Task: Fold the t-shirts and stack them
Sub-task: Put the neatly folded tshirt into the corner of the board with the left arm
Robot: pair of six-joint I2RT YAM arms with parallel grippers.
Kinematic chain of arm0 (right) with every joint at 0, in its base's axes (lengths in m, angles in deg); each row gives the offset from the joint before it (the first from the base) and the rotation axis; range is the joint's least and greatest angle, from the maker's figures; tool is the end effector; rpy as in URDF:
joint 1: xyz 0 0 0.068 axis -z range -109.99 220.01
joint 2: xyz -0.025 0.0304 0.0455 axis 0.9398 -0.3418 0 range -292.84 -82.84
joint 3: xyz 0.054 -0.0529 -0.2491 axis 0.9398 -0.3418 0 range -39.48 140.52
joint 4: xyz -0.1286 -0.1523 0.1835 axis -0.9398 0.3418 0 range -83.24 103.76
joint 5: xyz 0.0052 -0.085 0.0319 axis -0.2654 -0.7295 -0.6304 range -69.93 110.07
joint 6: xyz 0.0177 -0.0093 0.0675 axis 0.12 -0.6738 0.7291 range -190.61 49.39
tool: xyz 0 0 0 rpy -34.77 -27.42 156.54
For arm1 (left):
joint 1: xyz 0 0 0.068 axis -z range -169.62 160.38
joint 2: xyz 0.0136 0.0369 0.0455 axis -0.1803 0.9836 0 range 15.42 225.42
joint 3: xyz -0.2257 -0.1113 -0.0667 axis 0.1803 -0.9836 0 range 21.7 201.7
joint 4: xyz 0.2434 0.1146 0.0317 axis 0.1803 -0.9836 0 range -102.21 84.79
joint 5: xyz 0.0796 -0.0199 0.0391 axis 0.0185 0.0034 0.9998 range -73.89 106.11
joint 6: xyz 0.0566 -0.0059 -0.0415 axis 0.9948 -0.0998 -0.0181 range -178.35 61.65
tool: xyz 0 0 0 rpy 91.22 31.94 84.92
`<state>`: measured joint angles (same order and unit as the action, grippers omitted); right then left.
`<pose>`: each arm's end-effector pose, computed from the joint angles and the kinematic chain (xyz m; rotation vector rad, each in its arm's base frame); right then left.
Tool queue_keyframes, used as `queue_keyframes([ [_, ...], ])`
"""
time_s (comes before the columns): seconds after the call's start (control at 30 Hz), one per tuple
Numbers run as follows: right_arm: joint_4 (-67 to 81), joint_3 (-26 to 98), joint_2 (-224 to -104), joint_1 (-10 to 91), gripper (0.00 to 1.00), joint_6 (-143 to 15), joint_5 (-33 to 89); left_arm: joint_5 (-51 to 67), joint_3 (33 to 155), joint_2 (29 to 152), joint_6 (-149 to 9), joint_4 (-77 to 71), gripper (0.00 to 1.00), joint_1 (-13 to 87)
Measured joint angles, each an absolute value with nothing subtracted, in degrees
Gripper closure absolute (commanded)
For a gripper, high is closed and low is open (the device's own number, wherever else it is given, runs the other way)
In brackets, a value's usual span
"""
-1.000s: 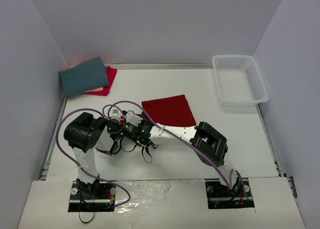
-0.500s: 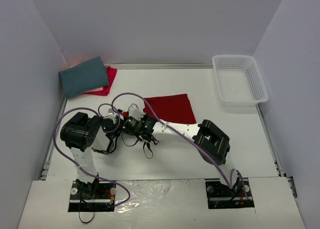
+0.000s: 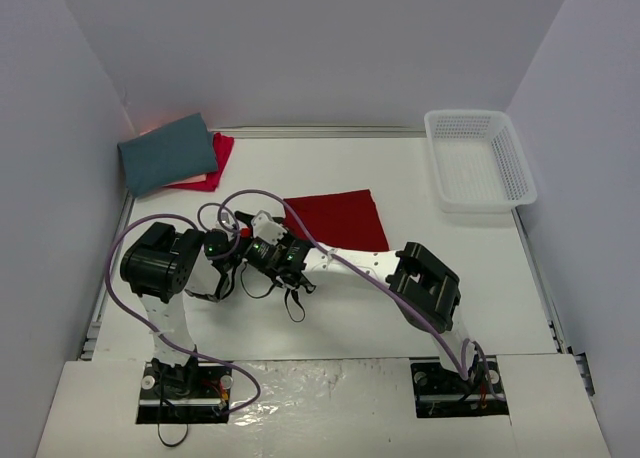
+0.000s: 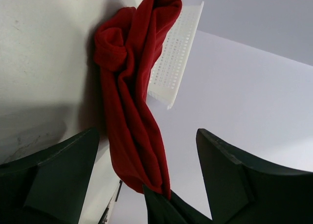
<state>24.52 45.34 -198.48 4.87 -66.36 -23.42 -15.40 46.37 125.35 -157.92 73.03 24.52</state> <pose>0.2274 0.3962 0.1739 -0.8032 2.0005 -0.2402 0.2920 -0.1046 0.0853 -1.0095 1.8435 -1.8243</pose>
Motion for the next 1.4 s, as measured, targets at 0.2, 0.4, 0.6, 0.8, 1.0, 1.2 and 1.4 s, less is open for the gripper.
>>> queue_keyframes([
  [0.2, 24.56, 45.93, -198.48, 4.39, 1.00, -66.58, -23.44, -15.42, 46.98, 125.41, -158.93, 72.55, 0.21, 24.65],
  [0.4, 24.54, 47.66, -198.48, 3.95, 1.00, -66.99, -23.59, -15.35, 48.16, 126.33, -159.15, 72.66, 0.20, 25.94],
  [0.6, 24.58, 48.73, -198.48, 3.42, 1.00, -67.26, -23.63, -15.07, 48.90, 127.23, -159.10, 73.40, 0.20, 26.85],
  [0.8, 24.61, 48.84, -198.48, 3.07, 1.00, -67.26, -23.66, -14.65, 49.62, 127.88, -159.06, 73.64, 0.21, 27.60],
  [1.0, 24.63, 48.84, -198.48, 2.68, 1.00, -67.21, -24.07, -13.91, 50.48, 128.89, -158.86, 74.10, 0.27, 28.58],
  [1.2, 24.76, 48.84, -198.48, 2.37, 1.00, -67.19, -24.09, -13.23, 50.74, 129.78, -158.69, 74.34, 0.33, 29.48],
  [1.4, 24.83, 48.84, -198.43, 2.35, 1.00, -67.04, -24.09, -12.75, 51.74, 130.64, -158.60, 74.56, 0.33, 30.15],
])
